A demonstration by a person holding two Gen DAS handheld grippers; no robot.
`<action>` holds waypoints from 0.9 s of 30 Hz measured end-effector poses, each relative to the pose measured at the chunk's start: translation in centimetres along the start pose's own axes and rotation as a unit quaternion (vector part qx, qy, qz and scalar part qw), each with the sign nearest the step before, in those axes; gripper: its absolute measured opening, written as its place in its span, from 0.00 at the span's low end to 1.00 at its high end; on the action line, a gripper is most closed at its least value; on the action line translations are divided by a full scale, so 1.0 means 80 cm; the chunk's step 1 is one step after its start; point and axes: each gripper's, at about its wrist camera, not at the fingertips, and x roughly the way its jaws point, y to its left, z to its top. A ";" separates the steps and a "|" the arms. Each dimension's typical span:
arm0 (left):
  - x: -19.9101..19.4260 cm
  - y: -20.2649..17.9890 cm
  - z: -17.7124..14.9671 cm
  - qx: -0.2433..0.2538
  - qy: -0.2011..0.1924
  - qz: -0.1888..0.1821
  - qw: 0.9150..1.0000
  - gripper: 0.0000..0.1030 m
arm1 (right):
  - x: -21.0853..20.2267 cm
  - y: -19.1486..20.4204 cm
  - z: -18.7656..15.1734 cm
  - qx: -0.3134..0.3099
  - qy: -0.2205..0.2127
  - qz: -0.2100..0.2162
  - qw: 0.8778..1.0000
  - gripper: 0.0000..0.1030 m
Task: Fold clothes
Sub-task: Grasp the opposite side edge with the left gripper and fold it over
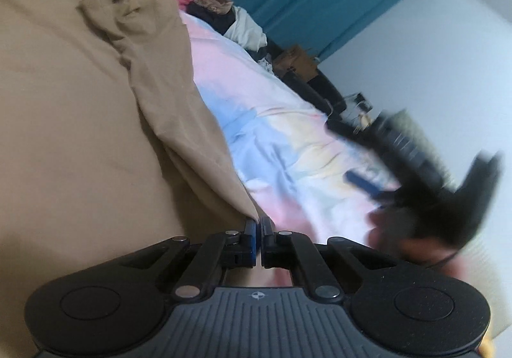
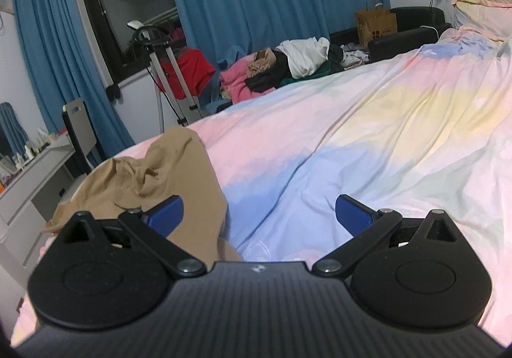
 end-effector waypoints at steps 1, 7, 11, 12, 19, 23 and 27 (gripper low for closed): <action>-0.013 0.006 0.005 -0.021 0.007 -0.013 1.000 0.01 | 0.000 0.000 -0.001 0.000 0.003 0.000 1.000 1.00; -0.083 0.049 0.023 -0.103 -0.028 -0.040 0.993 0.01 | 0.003 0.003 -0.004 -0.002 0.019 0.007 1.000 1.00; -0.107 0.060 0.031 -0.122 -0.067 -0.067 0.988 0.00 | 0.010 0.008 -0.009 0.002 0.042 0.026 0.999 1.00; -0.108 0.061 0.033 -0.125 -0.073 -0.074 0.987 0.00 | 0.012 0.010 -0.011 0.004 0.051 0.035 0.998 1.00; -0.117 0.039 0.036 -0.087 -0.109 -0.120 0.983 0.00 | 0.037 0.013 -0.032 0.059 0.111 0.120 0.985 0.91; -0.115 0.034 0.037 -0.086 -0.125 -0.143 0.978 0.00 | 0.071 0.012 -0.060 0.128 0.176 0.147 0.965 0.64; -0.123 0.036 0.033 -0.081 -0.143 -0.156 0.974 0.00 | 0.094 0.029 -0.089 0.139 0.260 0.171 0.940 0.57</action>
